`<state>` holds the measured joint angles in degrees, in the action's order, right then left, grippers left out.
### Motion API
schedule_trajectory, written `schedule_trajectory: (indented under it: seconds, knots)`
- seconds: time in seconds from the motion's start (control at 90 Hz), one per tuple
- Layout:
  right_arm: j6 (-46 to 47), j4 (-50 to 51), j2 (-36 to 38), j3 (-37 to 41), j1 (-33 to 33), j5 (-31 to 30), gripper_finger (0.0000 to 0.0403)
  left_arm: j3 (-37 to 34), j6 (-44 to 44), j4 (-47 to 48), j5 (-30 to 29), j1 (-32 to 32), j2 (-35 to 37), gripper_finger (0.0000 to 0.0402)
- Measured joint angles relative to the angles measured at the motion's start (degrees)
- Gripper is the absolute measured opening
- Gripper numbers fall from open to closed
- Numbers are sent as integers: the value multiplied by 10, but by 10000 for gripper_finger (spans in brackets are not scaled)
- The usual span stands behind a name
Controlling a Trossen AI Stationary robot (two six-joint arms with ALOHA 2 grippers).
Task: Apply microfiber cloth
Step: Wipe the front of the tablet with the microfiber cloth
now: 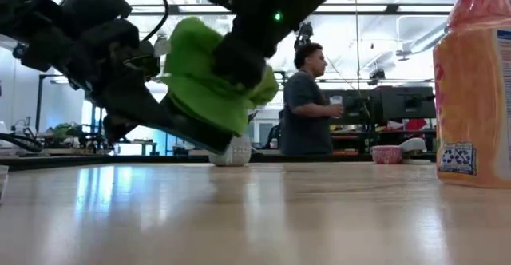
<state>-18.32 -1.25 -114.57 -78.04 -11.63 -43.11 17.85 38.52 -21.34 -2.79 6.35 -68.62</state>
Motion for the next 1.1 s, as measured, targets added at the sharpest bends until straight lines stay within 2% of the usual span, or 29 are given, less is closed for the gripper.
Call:
schedule_trajectory:
  seconds: [0.144, 0.256, 0.433, 0.822, 0.956, 1.1]
  knots:
    - [51, -26, -32, 0, -12, 57, 3, 1, -5, -12, -20, 0, 0, 9]
    - [47, -44, -50, 0, -25, 52, 3, 7, -12, -18, -36, 0, 0, 9]
    - [-42, -31, -42, -1, -34, -51, 3, 9, -5, -28, -48, 0, 1, 9]
    - [-363, -54, 98, -1, -23, -304, 3, 8, 26, -1, -38, 1, 2, 9]
    - [-401, -61, 140, -2, -10, -337, 3, 7, 29, 5, -38, 1, 2, 9]
    - [-382, -71, 157, -2, 3, -334, 3, 7, 33, 5, -40, 1, 2, 9]
